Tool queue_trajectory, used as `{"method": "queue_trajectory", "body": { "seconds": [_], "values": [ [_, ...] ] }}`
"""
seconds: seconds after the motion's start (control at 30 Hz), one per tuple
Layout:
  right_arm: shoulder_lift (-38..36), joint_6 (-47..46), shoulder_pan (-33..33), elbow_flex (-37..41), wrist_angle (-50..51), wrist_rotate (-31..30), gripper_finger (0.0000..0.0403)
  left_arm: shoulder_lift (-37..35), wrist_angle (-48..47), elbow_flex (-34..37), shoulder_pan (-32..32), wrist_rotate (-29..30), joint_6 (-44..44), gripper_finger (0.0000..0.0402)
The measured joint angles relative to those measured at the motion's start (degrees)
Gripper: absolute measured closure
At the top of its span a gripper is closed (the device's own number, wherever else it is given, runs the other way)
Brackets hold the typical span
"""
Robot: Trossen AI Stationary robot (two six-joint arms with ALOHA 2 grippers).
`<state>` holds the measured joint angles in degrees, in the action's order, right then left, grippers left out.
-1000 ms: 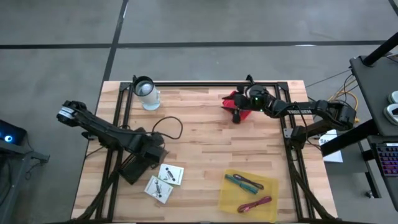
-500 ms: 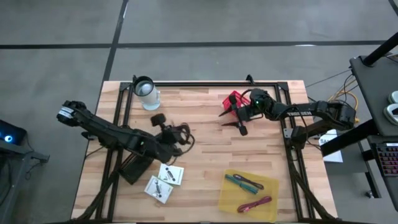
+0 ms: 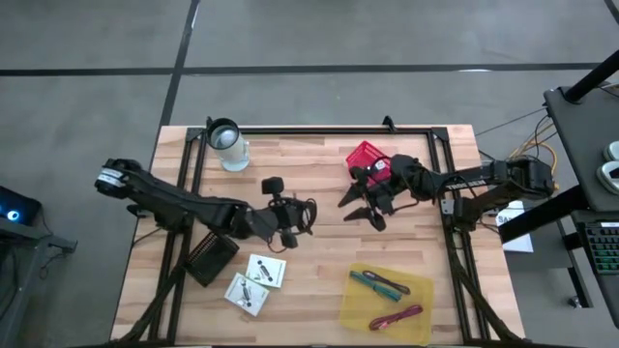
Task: Pick and place items into bin
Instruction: Put the black charger cable into the yellow bin
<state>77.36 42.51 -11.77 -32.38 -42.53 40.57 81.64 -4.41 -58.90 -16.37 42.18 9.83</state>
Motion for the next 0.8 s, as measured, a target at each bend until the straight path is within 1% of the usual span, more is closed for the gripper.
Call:
{"method": "queue_trajectory", "body": {
  "seconds": [0.17, 0.27, 0.37, 0.53, 0.63, 0.8],
  "values": [
    [0.0, 2.42, 1.01, -1.06, 0.17, -0.31, 0.0216, 2.58, 4.62, 0.09, 0.99, -0.31, 3.56, 0.04],
    [0.0, 3.18, 1.16, -1.22, 0.18, -3.82, 0.0216, 4.02, 7.07, -0.22, 1.06, -0.36, 6.19, 0.04],
    [0.0, 4.34, 1.14, -1.22, 0.23, -7.27, 0.0216, 5.0, 11.32, -0.35, 1.13, -1.67, 10.15, 0.04],
    [0.0, 4.67, 1.16, -1.48, 0.26, -7.58, 0.0216, 6.67, 19.66, -0.32, 2.28, -4.7, 16.01, 0.04],
    [0.0, 4.67, 1.16, -1.78, 0.26, -7.63, 0.0216, 6.83, 21.04, -0.32, 3.31, -7.37, 17.22, 0.04],
    [0.0, 4.67, 1.16, -2.01, 0.24, -7.69, 0.0216, 6.89, 22.61, -0.28, 4.58, -8.18, 17.5, 0.04]
  ]
}}
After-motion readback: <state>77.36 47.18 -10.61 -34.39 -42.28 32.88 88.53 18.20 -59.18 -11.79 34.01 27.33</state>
